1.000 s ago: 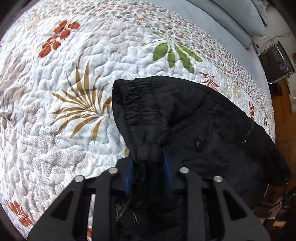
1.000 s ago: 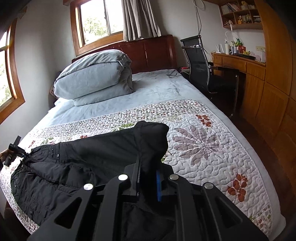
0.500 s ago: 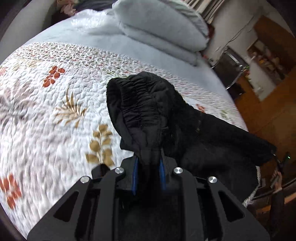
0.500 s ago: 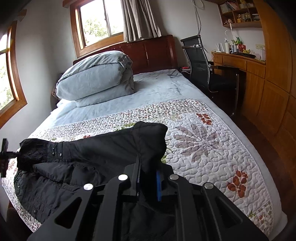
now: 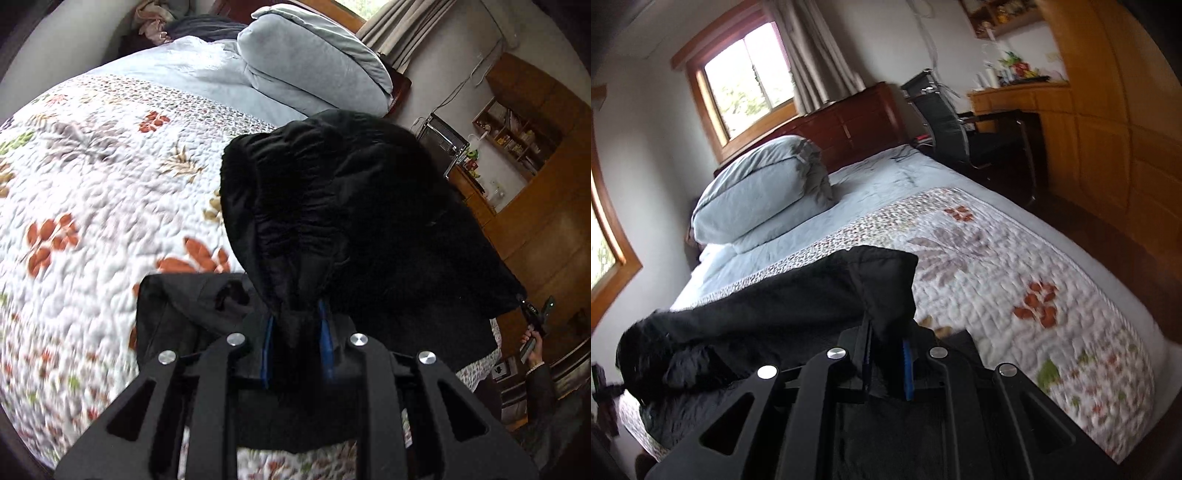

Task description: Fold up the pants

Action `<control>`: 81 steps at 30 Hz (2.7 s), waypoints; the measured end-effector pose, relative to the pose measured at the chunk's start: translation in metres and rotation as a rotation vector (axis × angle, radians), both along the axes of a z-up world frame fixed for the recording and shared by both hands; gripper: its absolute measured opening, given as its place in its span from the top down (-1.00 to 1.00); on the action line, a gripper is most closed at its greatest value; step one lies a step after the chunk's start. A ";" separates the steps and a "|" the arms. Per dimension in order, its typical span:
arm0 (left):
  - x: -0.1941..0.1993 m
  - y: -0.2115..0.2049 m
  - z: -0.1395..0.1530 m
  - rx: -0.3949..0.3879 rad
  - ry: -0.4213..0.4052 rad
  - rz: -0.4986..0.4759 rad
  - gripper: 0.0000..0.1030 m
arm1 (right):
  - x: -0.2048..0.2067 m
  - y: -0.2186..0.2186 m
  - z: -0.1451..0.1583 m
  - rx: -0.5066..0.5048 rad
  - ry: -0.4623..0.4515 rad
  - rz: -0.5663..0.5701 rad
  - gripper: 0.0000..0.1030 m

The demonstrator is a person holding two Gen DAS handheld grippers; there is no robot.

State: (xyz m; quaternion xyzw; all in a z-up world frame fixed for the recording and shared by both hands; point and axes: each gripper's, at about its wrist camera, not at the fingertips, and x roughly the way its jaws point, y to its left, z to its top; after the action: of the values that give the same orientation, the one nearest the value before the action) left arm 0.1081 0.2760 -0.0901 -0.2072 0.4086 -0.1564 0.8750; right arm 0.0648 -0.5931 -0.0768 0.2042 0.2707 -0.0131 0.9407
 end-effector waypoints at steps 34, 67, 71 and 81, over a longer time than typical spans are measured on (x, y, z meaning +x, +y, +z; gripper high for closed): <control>-0.081 -0.023 -0.069 -0.176 0.223 0.240 -0.74 | -0.070 -0.003 -0.062 0.012 0.203 -0.134 0.24; -0.059 -0.016 -0.014 0.099 0.125 0.437 -0.64 | -0.118 0.011 -0.053 0.415 0.100 -0.061 -0.58; -0.075 -0.030 0.014 0.115 0.049 0.438 -0.75 | -0.096 0.021 -0.053 0.471 0.141 -0.080 -0.66; -0.028 -0.117 -0.007 0.228 0.081 0.195 -0.83 | -0.027 0.002 -0.092 0.646 0.289 -0.270 0.24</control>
State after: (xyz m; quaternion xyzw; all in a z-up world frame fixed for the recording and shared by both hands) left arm 0.0797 0.1594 -0.0970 -0.1513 0.4363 -0.0147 0.8868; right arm 0.0377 -0.5913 -0.1689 0.5203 0.3614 -0.0793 0.7697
